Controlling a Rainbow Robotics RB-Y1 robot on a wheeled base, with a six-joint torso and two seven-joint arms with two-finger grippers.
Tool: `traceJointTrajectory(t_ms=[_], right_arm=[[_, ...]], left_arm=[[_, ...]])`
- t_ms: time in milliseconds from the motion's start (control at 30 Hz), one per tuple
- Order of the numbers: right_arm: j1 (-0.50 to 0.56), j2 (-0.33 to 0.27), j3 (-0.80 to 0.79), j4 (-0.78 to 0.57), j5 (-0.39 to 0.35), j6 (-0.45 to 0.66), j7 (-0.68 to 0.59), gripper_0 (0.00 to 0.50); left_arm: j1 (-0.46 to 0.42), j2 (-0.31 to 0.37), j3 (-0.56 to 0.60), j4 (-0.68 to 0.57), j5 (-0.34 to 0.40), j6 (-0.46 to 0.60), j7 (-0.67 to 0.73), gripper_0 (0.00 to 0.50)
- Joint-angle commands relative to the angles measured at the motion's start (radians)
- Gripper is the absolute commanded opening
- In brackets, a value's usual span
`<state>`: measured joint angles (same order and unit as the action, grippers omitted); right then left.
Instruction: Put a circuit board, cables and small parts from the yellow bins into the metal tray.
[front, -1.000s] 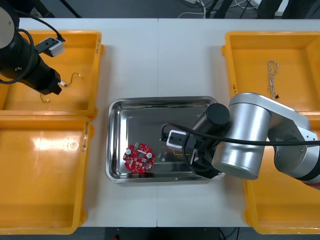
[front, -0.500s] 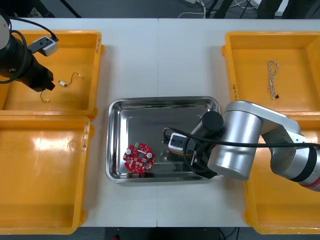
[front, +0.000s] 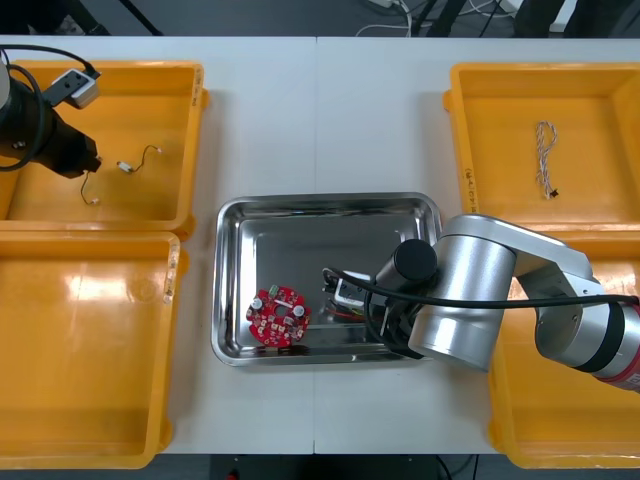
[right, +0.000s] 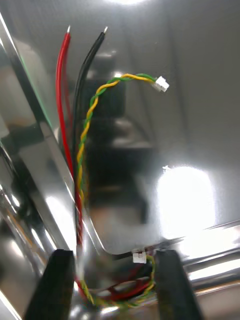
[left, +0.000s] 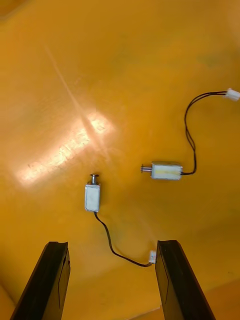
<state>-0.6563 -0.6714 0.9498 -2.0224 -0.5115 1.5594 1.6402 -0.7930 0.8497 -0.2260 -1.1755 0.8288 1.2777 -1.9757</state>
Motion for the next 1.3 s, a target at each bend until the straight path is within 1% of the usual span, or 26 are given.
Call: traceJointTrajectory(t_ms=[33, 200, 400, 500, 567, 700, 767, 833, 933, 1033, 1167, 1300], right_arm=[[-0.034, 0.020, -0.013, -0.010, 0.010, -0.005, 0.055, 0.500], [-0.034, 0.027, -0.040, -0.010, -0.007, 0.007, 0.067, 0.500], [-0.034, 0.039, -0.091, -0.015, -0.021, 0.047, 0.075, 0.500], [-0.034, 0.053, -0.160, -0.027, -0.062, 0.110, 0.078, 0.500], [-0.042, 0.064, -0.230, -0.033, -0.111, 0.169, 0.082, 0.500], [-0.078, 0.078, -0.326, -0.033, -0.193, 0.286, 0.081, 0.500], [-0.105, 0.079, -0.372, -0.033, -0.228, 0.347, 0.078, 0.500], [-0.126, 0.079, -0.424, -0.033, -0.260, 0.360, 0.075, 0.500], [-0.138, 0.079, -0.511, -0.033, -0.289, 0.360, 0.070, 0.500], [-0.146, 0.070, -0.620, -0.033, -0.312, 0.360, 0.064, 0.500], [-0.149, 0.026, -0.715, -0.019, -0.341, 0.360, 0.056, 0.500], [-0.155, -0.013, -0.801, 0.059, -0.349, 0.360, 0.056, 0.500]], left_arm=[[-0.057, 0.038, -0.027, 0.022, -0.014, -0.074, -0.135, 0.500], [-0.057, 0.035, -0.067, 0.062, -0.004, -0.170, -0.137, 0.500], [-0.057, 0.026, -0.076, 0.079, -0.002, -0.193, -0.138, 0.500], [-0.057, 0.019, -0.078, 0.096, 0.000, -0.199, -0.140, 0.500], [-0.057, 0.011, -0.085, 0.116, 0.004, -0.221, -0.144, 0.500], [-0.057, 0.006, -0.111, 0.142, 0.009, -0.267, -0.144, 0.500], [-0.057, 0.000, -0.111, 0.152, 0.010, -0.271, -0.144, 0.500], [-0.057, -0.006, -0.111, 0.157, 0.012, -0.276, -0.143, 0.500], [-0.057, -0.014, -0.111, 0.169, 0.018, -0.291, -0.143, 0.500], [-0.057, -0.027, -0.111, 0.181, 0.023, -0.311, -0.141, 0.500], [-0.057, -0.040, -0.111, 0.189, 0.023, -0.325, -0.140, 0.500], [-0.057, -0.044, -0.113, 0.192, 0.023, -0.325, -0.140, 0.500]])
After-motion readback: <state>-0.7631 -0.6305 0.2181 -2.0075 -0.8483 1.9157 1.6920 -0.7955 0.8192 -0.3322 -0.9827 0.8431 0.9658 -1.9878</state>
